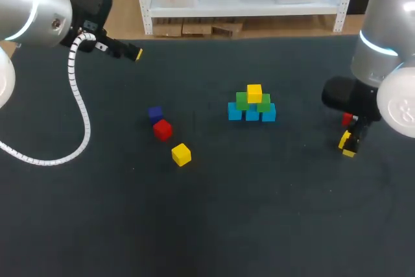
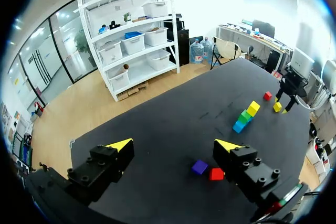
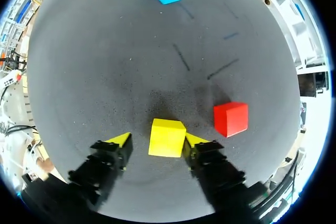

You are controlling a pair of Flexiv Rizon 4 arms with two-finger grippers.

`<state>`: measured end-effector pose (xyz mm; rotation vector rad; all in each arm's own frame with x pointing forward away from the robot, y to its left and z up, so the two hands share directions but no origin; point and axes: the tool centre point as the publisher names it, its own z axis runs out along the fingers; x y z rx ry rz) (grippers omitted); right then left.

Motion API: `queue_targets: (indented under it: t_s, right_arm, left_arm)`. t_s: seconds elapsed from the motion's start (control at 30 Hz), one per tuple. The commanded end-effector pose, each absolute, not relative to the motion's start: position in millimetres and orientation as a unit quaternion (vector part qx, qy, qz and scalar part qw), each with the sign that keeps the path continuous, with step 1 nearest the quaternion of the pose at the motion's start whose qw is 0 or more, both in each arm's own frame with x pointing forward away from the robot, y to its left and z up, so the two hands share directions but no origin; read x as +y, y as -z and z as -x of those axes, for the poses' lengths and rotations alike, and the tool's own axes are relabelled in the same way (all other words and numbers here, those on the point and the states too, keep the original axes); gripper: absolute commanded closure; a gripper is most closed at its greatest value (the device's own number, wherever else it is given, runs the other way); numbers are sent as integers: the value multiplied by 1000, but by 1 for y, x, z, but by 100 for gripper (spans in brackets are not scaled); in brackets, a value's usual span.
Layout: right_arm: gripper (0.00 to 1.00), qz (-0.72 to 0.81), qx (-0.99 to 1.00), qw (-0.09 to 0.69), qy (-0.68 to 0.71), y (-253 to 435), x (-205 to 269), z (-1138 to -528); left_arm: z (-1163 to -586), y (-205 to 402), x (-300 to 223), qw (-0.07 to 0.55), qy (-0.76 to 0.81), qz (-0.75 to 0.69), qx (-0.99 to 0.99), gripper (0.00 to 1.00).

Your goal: Place the blue cubes, place green cubes on the blue cubes, place the yellow cubes on the green cubes, then place the red cubes on the yellow cubes, and place purple cube on the red cubes.

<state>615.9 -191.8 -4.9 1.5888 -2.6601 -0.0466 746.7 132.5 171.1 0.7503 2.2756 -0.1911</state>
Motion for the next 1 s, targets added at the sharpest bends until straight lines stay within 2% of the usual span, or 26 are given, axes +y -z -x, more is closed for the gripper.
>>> queue_targets:
  t_s: [0.03,0.63,1.0]
  right_arm:
    - [100,-518,-855,21,17,4,-192,-616]
    - [100,-600,-800,-24,-7,-61,-174,-643]
    - [100,-650,-758,-45,-21,-91,-126,-676]
  left_arm:
    - [-747,-171,134,361,77,-293,882,0]
    - [-747,-171,134,361,77,-293,882,0]
    - [-747,-171,134,361,77,-293,882,0]
